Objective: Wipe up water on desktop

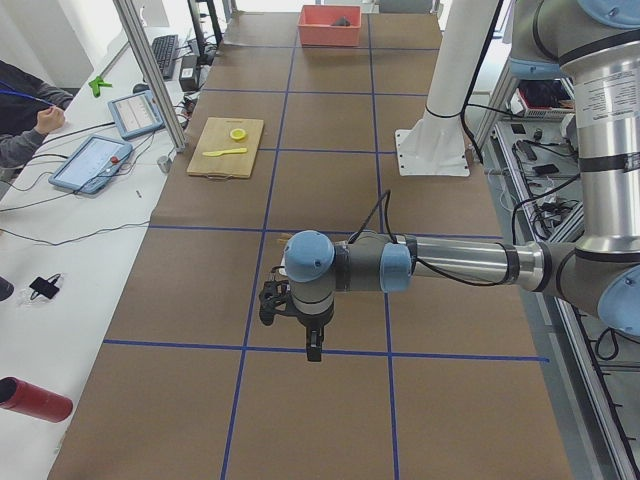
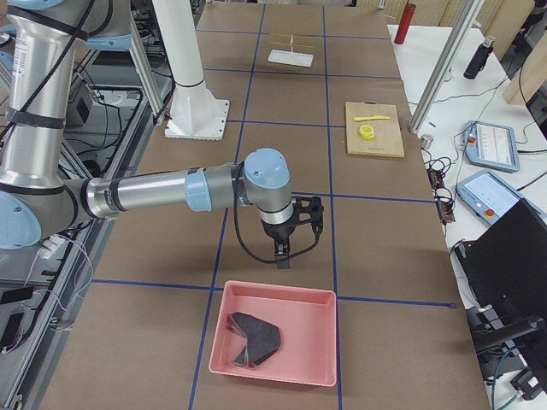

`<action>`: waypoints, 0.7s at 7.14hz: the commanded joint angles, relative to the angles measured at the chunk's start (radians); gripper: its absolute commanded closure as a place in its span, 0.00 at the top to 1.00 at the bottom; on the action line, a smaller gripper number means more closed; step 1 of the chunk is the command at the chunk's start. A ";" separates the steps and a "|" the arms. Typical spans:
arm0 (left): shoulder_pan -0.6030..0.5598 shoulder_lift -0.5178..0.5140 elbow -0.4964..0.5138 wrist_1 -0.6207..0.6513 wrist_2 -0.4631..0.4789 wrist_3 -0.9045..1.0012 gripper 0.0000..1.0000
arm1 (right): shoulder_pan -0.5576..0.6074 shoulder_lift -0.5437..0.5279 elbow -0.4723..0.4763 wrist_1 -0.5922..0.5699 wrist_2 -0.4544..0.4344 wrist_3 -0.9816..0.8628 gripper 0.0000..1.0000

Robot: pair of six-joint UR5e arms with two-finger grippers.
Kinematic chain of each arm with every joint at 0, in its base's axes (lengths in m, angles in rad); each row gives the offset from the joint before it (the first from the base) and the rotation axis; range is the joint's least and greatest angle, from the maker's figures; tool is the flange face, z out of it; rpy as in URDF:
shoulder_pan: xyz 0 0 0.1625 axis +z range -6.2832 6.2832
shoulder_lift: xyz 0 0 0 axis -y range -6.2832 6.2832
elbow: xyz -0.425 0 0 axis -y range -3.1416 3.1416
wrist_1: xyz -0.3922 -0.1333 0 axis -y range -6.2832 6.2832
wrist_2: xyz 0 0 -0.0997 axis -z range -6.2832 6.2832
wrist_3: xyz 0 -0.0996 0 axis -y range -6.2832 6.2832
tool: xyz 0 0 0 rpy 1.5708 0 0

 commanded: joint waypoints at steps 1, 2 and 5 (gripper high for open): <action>0.000 0.000 0.000 0.000 0.000 0.000 0.99 | 0.000 -0.001 0.006 0.001 0.003 0.000 1.00; -0.001 0.000 0.000 0.000 -0.001 0.000 0.99 | 0.000 -0.001 0.006 0.001 0.003 0.000 1.00; -0.001 0.001 0.002 -0.008 0.000 0.000 0.99 | -0.006 -0.004 0.013 -0.002 0.004 0.000 1.00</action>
